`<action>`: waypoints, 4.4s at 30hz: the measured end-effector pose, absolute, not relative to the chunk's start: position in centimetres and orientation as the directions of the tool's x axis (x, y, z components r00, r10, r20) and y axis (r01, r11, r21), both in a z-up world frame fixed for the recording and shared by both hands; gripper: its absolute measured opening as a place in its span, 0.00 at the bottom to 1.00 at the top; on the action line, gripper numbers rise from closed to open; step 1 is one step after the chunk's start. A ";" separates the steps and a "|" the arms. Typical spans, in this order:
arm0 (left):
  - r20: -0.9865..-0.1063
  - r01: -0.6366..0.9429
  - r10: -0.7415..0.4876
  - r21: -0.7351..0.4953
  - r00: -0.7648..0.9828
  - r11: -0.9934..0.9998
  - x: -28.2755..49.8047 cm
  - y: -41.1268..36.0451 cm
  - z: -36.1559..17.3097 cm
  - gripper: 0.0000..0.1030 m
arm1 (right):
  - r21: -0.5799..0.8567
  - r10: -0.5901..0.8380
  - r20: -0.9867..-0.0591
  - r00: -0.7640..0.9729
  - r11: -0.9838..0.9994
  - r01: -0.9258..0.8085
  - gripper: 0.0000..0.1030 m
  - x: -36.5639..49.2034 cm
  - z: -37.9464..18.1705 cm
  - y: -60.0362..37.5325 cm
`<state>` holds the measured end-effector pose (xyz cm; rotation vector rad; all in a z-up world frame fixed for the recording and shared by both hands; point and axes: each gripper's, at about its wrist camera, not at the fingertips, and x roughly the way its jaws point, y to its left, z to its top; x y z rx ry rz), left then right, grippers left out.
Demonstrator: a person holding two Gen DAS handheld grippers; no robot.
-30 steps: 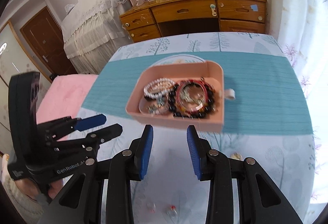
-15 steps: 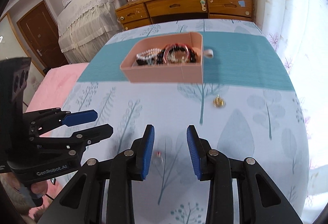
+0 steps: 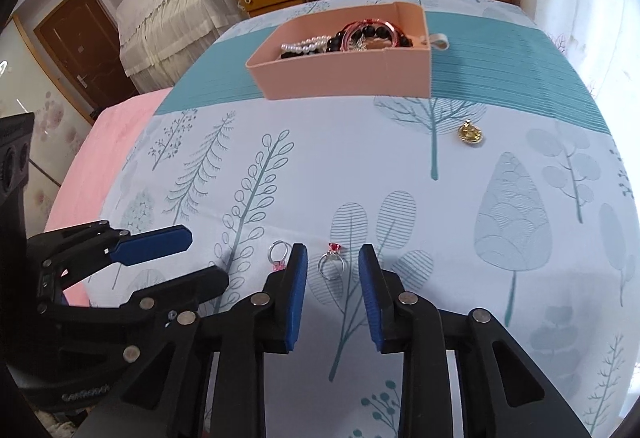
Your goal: Organize jewelry
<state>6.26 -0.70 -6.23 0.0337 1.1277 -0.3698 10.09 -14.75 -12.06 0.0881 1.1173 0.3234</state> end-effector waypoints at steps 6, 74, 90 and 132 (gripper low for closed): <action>-0.886 0.304 -0.285 -0.176 0.365 0.936 6.8 -0.6 -6.7 0.40 | 0.191 0.271 -0.876 0.399 0.955 -0.229 0.24 11.0 -12.6 -13.8; -0.888 0.302 -0.308 -0.207 0.341 0.930 8.4 -5.4 -8.3 0.04 | 0.278 0.273 -0.823 0.499 0.958 -0.066 0.08 9.1 -12.0 -20.8; -0.784 0.301 -0.341 -0.206 0.518 0.931 15.7 -2.6 1.4 0.04 | 0.329 0.350 -0.706 0.615 0.932 -0.153 0.08 15.3 -4.1 -20.0; -0.839 0.213 -0.227 -0.136 0.495 0.968 31.8 -0.6 0.2 0.05 | 0.341 0.311 -0.740 0.597 0.938 -0.067 0.08 34.6 -2.5 -19.4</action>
